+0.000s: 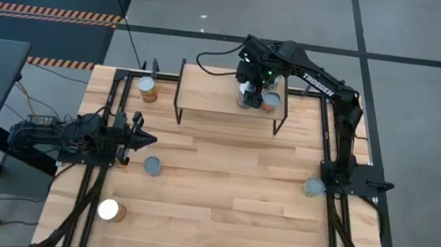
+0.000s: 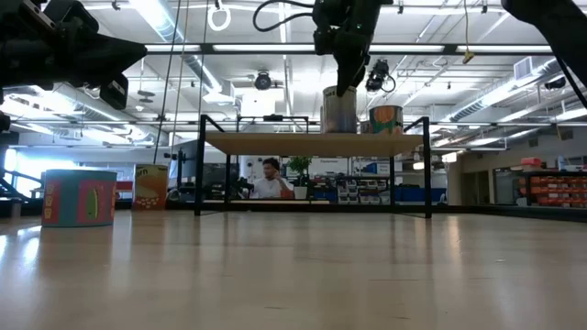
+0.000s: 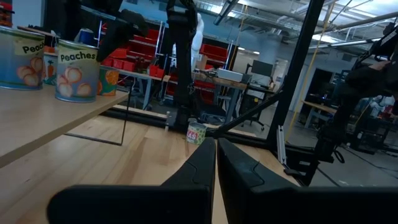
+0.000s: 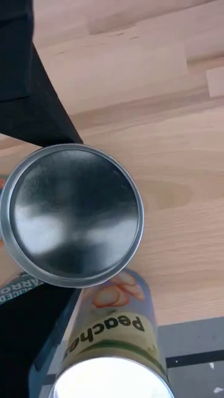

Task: Pick and place cans onto a shelf
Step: Put the canned peaches on the shelf aligned with the other canned peaches

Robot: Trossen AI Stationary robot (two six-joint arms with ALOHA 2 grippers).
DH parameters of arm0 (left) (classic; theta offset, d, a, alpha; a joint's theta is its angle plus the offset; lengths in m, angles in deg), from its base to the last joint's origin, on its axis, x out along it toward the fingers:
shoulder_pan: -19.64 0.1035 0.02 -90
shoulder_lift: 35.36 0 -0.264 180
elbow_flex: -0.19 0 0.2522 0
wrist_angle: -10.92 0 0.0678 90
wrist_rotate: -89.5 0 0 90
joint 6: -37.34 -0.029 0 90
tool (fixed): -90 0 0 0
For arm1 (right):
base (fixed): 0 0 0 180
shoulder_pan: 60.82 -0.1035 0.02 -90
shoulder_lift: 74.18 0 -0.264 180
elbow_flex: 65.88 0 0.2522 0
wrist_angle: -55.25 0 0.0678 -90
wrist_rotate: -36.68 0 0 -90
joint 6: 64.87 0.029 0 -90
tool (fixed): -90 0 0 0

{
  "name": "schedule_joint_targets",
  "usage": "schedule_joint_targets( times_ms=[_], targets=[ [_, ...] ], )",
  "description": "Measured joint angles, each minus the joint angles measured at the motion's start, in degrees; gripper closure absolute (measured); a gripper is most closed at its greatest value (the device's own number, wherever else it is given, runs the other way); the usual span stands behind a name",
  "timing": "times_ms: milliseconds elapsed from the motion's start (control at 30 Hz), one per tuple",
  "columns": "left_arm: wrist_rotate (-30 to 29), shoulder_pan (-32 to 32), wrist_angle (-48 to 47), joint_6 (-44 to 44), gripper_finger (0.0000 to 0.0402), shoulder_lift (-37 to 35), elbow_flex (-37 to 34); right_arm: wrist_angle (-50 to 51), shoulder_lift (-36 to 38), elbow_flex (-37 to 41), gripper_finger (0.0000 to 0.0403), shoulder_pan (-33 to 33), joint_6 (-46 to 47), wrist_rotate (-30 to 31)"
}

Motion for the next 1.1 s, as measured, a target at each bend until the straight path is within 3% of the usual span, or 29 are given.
schedule_joint_targets(
  times_ms=[600, 1100],
  targets=[
    [0.00, 0.00, 0.00, 0.00, 0.0379, 0.00, 0.01, 0.22, 0.11, -0.22, 0.0045, -0.66, 3.09, -0.28],
    [-0.02, 0.00, 0.07, -0.04, 0.0379, 0.00, 0.01, 0.92, 0.22, -7.80, 0.0046, -1.36, 5.15, 2.23]
  ],
)
